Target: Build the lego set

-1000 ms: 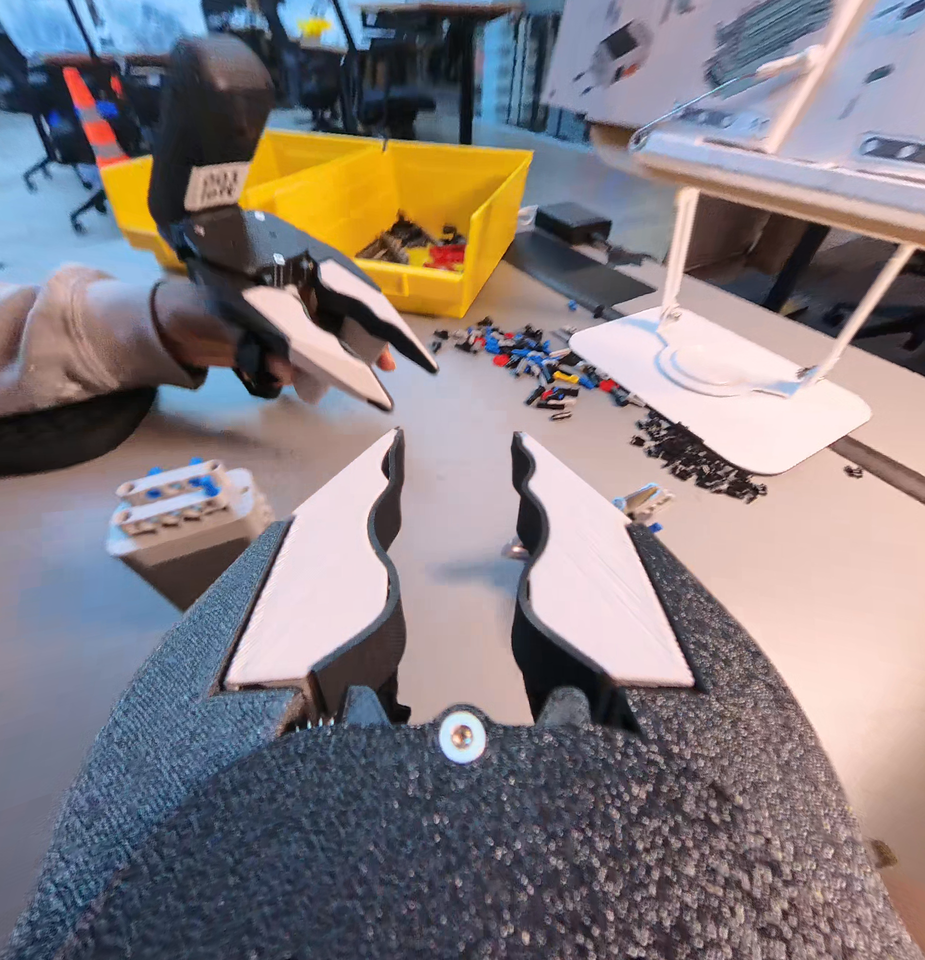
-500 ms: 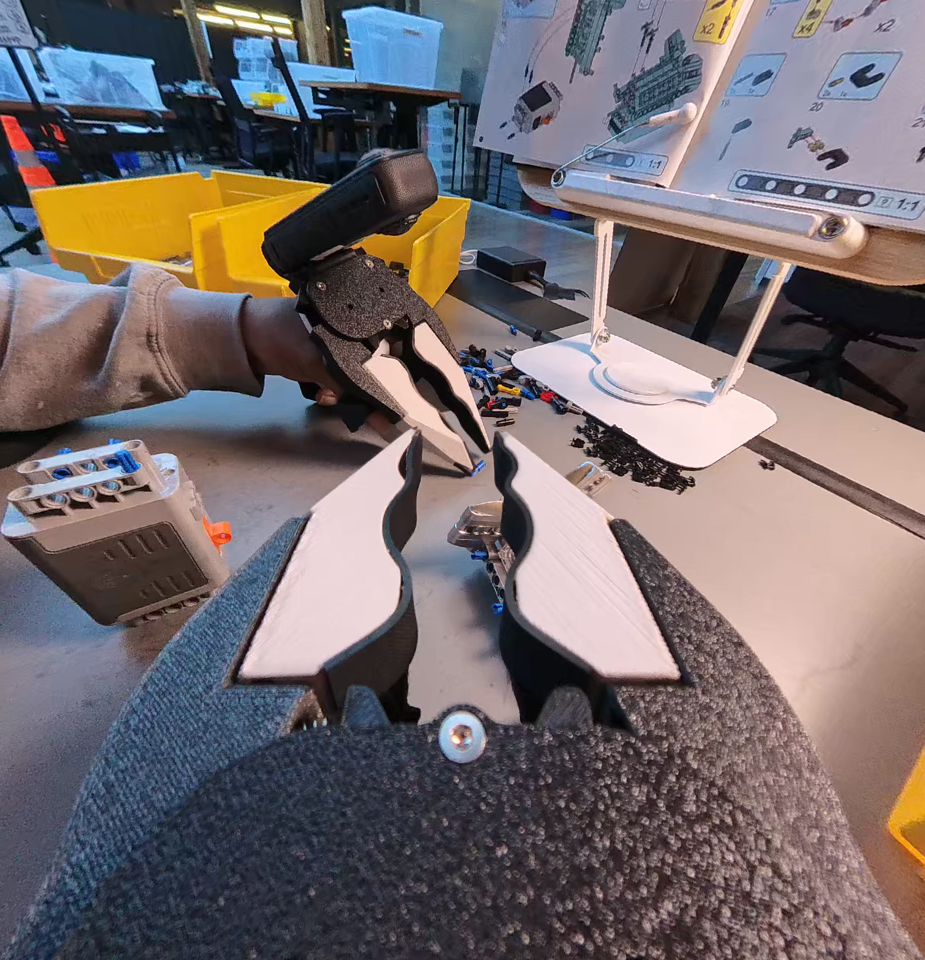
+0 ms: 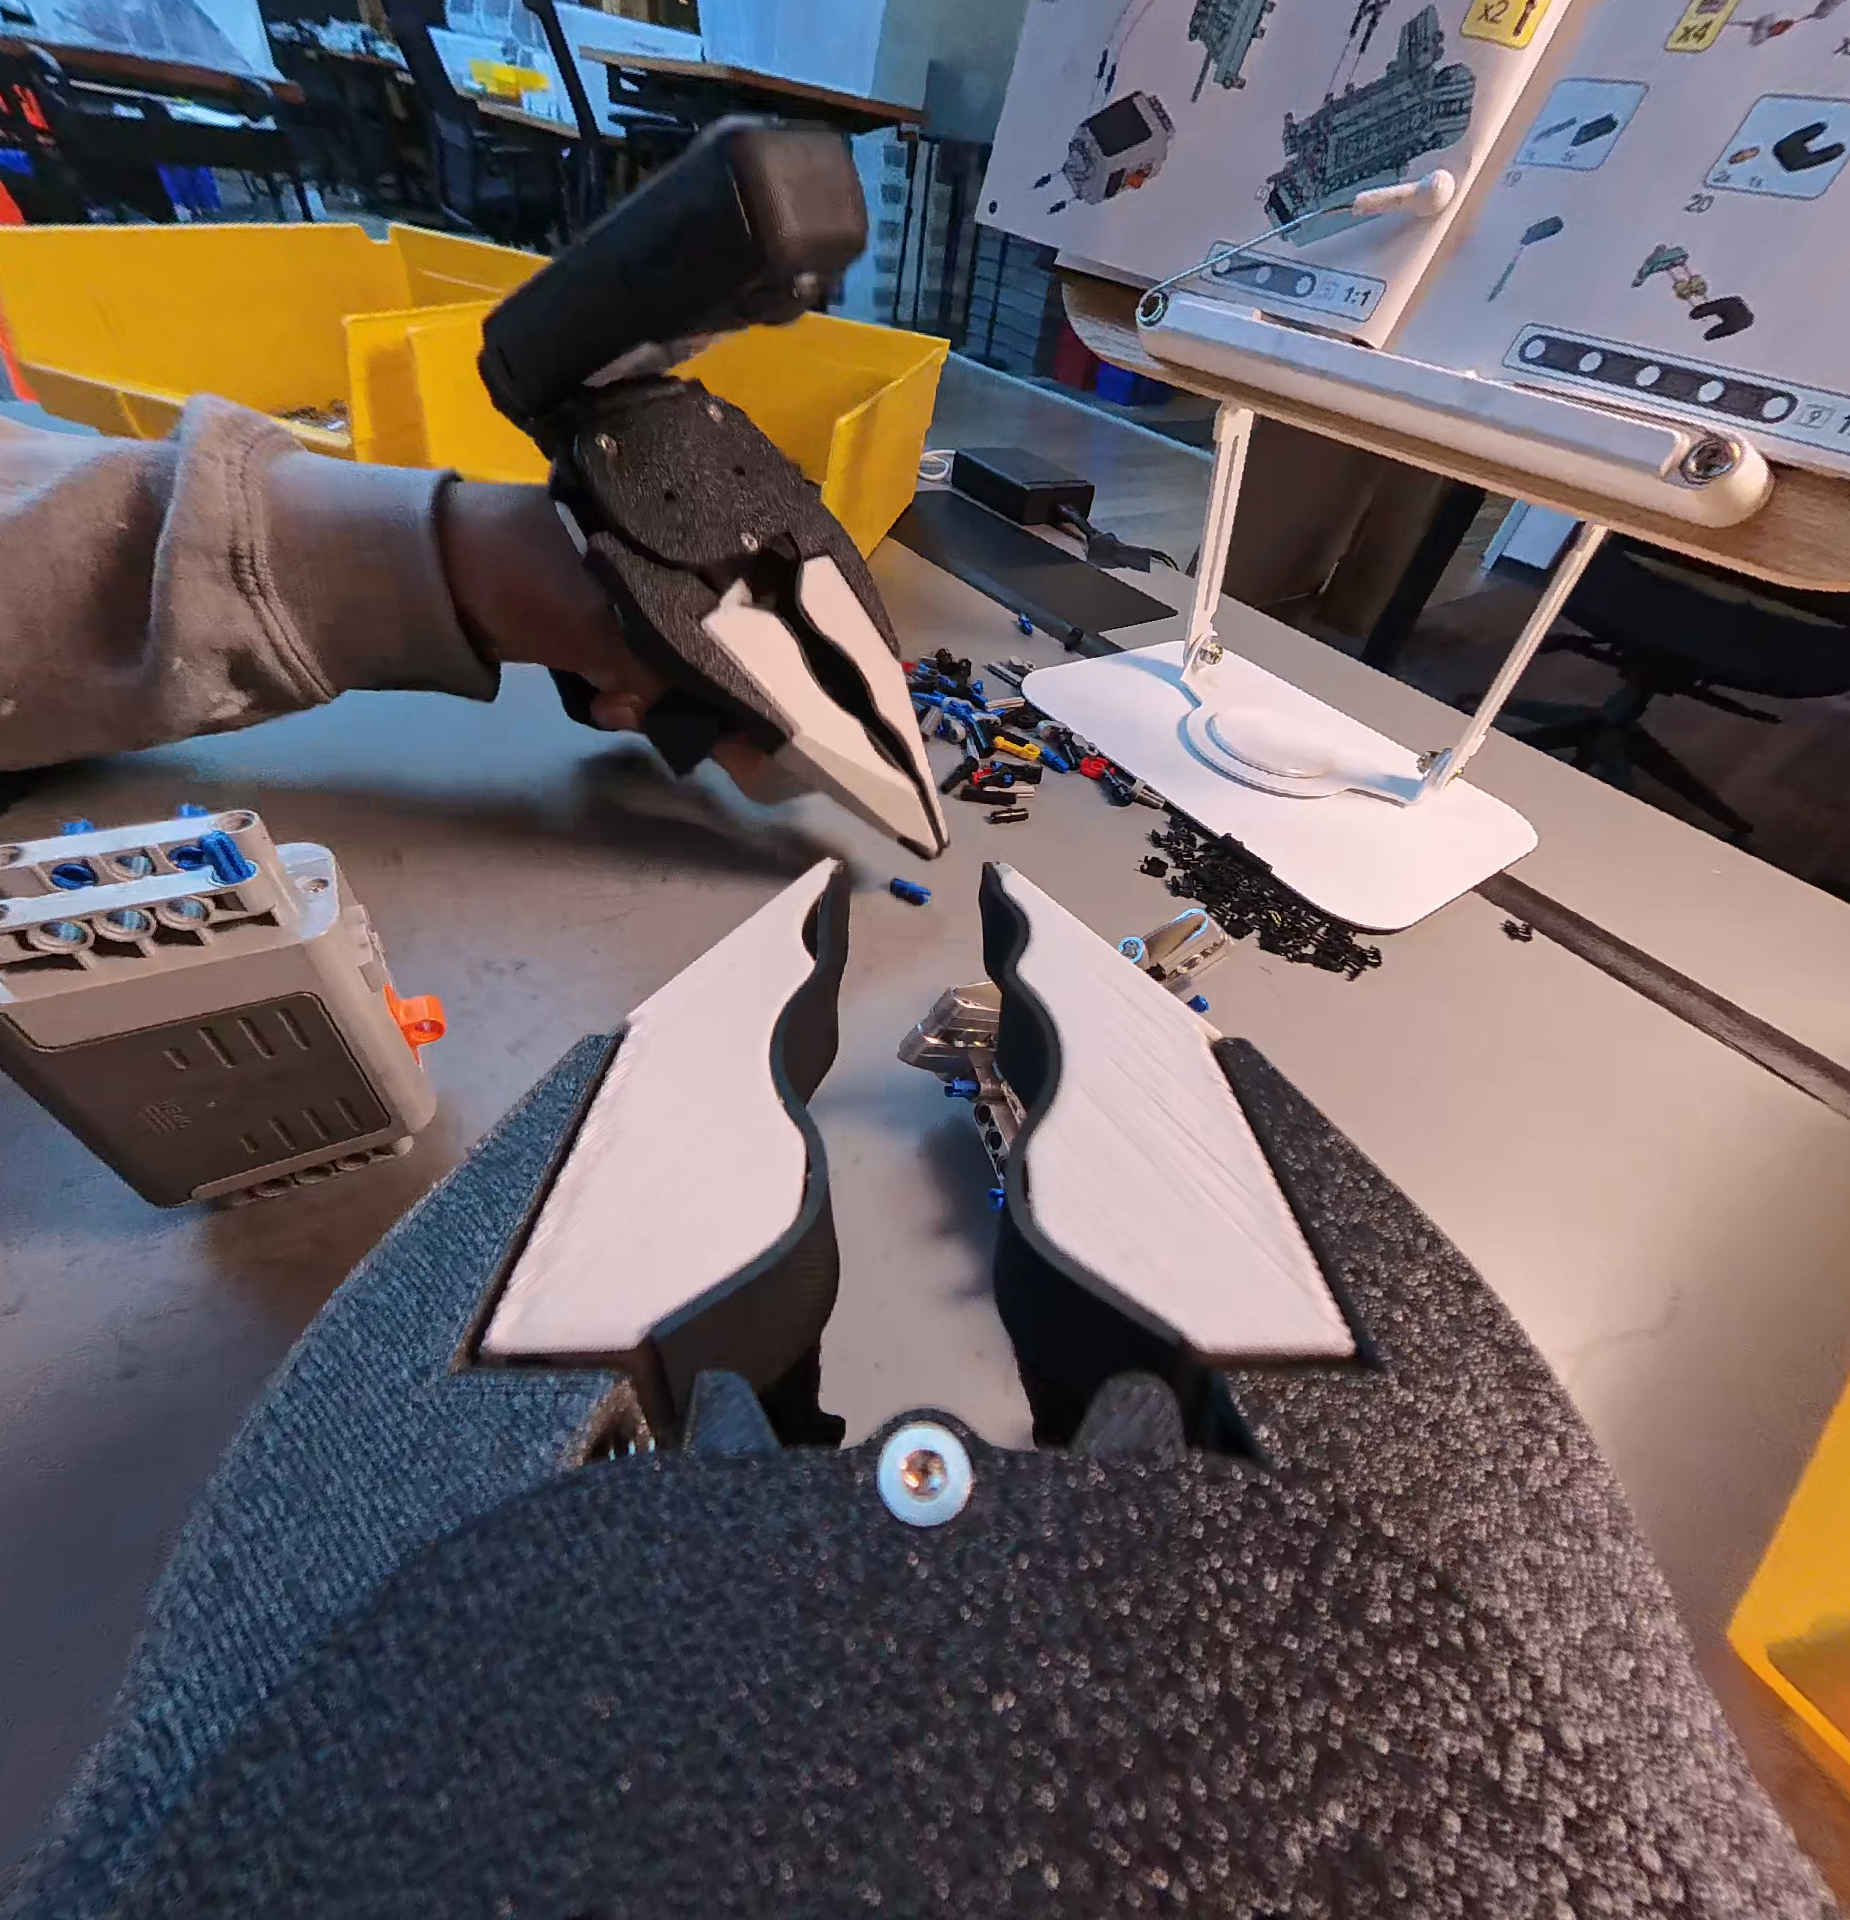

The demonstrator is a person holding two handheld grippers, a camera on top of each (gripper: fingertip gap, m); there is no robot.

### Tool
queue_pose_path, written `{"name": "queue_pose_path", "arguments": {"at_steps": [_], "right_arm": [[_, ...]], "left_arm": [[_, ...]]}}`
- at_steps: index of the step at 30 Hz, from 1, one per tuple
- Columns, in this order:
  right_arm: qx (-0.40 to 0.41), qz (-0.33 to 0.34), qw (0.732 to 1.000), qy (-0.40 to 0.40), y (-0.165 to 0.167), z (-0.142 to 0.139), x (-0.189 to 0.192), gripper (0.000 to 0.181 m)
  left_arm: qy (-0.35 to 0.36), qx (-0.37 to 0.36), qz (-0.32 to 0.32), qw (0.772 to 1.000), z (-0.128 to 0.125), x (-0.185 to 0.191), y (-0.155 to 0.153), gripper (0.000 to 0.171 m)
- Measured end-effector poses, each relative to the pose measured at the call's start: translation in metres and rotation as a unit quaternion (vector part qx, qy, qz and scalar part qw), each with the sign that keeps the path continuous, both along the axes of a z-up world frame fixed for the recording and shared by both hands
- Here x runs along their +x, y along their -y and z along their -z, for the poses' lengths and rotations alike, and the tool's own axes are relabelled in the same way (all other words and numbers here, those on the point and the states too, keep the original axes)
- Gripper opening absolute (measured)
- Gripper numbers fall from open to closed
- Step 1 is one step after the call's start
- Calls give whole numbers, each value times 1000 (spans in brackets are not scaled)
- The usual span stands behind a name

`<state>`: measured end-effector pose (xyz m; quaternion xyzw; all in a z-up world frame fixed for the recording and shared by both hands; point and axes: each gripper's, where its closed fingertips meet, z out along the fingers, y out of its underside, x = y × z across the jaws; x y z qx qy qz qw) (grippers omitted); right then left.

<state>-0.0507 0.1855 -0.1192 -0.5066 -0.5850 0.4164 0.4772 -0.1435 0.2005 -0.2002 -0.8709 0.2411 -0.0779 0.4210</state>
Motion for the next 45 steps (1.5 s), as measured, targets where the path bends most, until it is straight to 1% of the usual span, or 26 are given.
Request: {"name": "queue_pose_path", "arguments": {"at_steps": [3,4,6,8,11,13,16,18,19,20,21,22,23,24,25,27,29,30,31,34,36,38,41,45], "right_arm": [[13,-1,1000,5,2,3,-1,24],[16,-1,1000,7,3,4,-2,24],[22,-3,1000,15,4,6,-4,23],[30,-3,999,21,5,9,-6,23],[40,-3,999,26,7,11,-7,23],[45,-3,999,28,8,12,-7,23],[47,-4,998,30,8,13,-8,23],[47,-4,998,32,8,13,-9,23],[48,-3,998,32,8,13,-9,23],[49,-1,998,29,8,12,-9,23],[53,1,998,23,8,10,-9,23],[56,4,998,11,9,6,-9,24],[56,4,998,-8,11,0,-10,24],[58,1,998,-26,16,-8,-11,24],[66,3,997,-44,20,-16,-11,25],[107,10,991,-81,30,-33,-12,24],[145,24,983,-107,38,-47,-11,24],[157,32,980,-117,41,-52,-10,24],[166,37,978,-124,43,-55,-10,24],[200,41,970,-135,51,-61,-9,22],[219,50,965,-136,50,-63,-9,19],[222,56,964,-138,49,-65,-7,12],[240,59,960,-135,48,-64,-6,11],[257,60,955,-133,49,-64,-6,11]], "left_arm": [[54,35,-28,998,-26,-14,6,0],[67,35,-34,997,-29,-18,9,0],[84,19,-29,996,-24,-21,15,14],[70,-1,-23,997,-11,-18,18,17],[16,-25,-6,1000,8,-9,15,18],[-4,-31,3,1000,12,-4,11,18],[-10,-47,9,999,15,2,8,5],[-21,-41,2,999,14,-1,7,4],[-15,-30,1,999,10,1,7,4],[19,-19,5,1000,2,8,9,4],[74,-4,10,997,-12,18,12,4],[142,15,16,990,-31,29,15,4],[216,35,24,975,-53,39,19,4],[291,51,35,955,-75,50,25,3],[362,62,50,929,-95,59,31,4],[476,74,71,873,-128,72,41,4],[555,67,89,824,-147,82,51,3],[578,61,93,809,-150,86,54,4],[592,55,96,798,-152,91,57,4],[624,39,103,773,-154,100,63,3],[635,36,104,765,-156,103,65,3],[637,32,107,762,-157,103,66,3],[640,24,102,762,-156,105,66,3],[652,15,96,752,-156,106,67,4]]}}
